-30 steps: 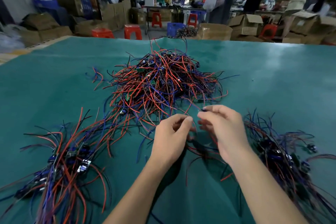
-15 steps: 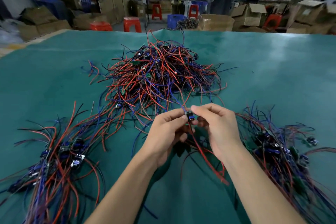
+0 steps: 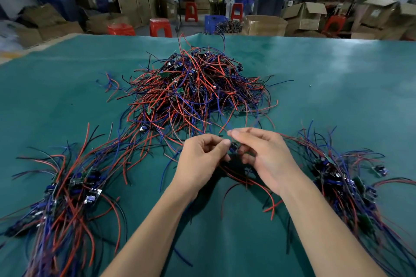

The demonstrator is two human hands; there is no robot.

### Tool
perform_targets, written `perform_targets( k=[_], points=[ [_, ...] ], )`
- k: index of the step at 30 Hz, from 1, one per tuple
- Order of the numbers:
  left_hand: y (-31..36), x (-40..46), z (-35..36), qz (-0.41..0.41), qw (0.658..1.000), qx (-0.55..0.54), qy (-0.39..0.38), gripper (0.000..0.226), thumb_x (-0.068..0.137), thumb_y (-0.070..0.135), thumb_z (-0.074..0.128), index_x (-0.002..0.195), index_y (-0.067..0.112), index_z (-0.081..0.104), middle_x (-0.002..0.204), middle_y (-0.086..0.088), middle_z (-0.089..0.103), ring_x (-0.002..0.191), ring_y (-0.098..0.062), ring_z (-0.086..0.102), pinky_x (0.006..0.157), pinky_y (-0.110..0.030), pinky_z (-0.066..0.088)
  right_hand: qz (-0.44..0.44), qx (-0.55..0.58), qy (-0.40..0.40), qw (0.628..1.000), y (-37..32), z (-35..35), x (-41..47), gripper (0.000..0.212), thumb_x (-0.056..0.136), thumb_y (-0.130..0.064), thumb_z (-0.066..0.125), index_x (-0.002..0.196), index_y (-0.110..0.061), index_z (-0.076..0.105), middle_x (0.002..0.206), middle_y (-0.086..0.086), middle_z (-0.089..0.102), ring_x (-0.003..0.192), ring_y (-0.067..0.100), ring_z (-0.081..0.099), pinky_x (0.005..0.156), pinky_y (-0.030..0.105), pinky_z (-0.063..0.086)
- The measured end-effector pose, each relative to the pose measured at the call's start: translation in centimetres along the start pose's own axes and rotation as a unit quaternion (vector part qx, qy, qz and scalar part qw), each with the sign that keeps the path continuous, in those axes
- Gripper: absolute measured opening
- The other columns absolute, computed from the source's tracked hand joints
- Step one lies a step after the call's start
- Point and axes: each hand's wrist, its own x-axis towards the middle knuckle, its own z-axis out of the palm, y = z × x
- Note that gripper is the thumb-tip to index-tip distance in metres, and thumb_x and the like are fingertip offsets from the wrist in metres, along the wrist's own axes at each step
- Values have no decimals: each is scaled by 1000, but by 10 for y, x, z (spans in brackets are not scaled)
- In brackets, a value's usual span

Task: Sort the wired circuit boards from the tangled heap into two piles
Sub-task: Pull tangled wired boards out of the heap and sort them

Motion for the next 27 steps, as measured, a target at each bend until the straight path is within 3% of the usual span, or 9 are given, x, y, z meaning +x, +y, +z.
perform_targets(
  k=[3, 7, 10, 15, 23, 27],
  points=[
    [-1, -2, 2, 17, 999, 43, -4, 17, 95, 17, 65, 81, 7, 71, 60, 1, 65, 41, 2, 42, 45, -12, 32, -6, -20, 17, 1000, 6, 1, 1, 7, 85, -14, 78, 83, -9, 83, 86, 14, 71, 62, 14, 52, 53, 24, 39],
    [0, -1, 1, -13, 998, 35, -53, 7, 93, 6, 65, 89, 7, 71, 57, -1, 64, 39, 0, 45, 45, -10, 35, -51, -75, 92, 992, 8, -3, 3, 10, 85, -14, 82, 75, -14, 82, 72, 10, 70, 60, 19, 54, 50, 25, 43],
    [1, 1, 2, -25, 997, 31, -72, 10, 95, 4, 61, 92, 8, 70, 53, -1, 62, 39, -6, 41, 43, -14, 35, -121, -166, 144, 968, 7, -9, 3, 19, 85, -12, 83, 67, -16, 78, 63, 4, 72, 51, 15, 61, 47, 24, 50],
    [3, 2, 3, -18, 994, 33, -98, 13, 96, 4, 60, 91, 11, 70, 51, -2, 60, 36, -5, 43, 41, -14, 35, -202, -267, 179, 925, -2, -12, 0, 20, 87, -9, 81, 74, -21, 71, 57, -5, 70, 46, 13, 68, 47, 23, 56],
    [0, 1, 5, 6, 991, 55, -121, 13, 95, 5, 61, 96, 13, 70, 54, -4, 62, 38, -9, 45, 45, -17, 39, -287, -251, 353, 854, -25, -40, -4, 15, 93, -14, 75, 81, -13, 65, 64, -3, 70, 51, 4, 69, 58, 27, 56],
    [-4, 1, 8, 4, 993, 76, -92, 13, 97, 5, 57, 95, 9, 69, 57, -1, 64, 42, -11, 54, 50, -21, 48, -313, -32, 424, 849, -34, -38, -5, 11, 100, -11, 64, 107, -6, 58, 83, 9, 71, 65, 13, 74, 71, 32, 63]
  ],
)
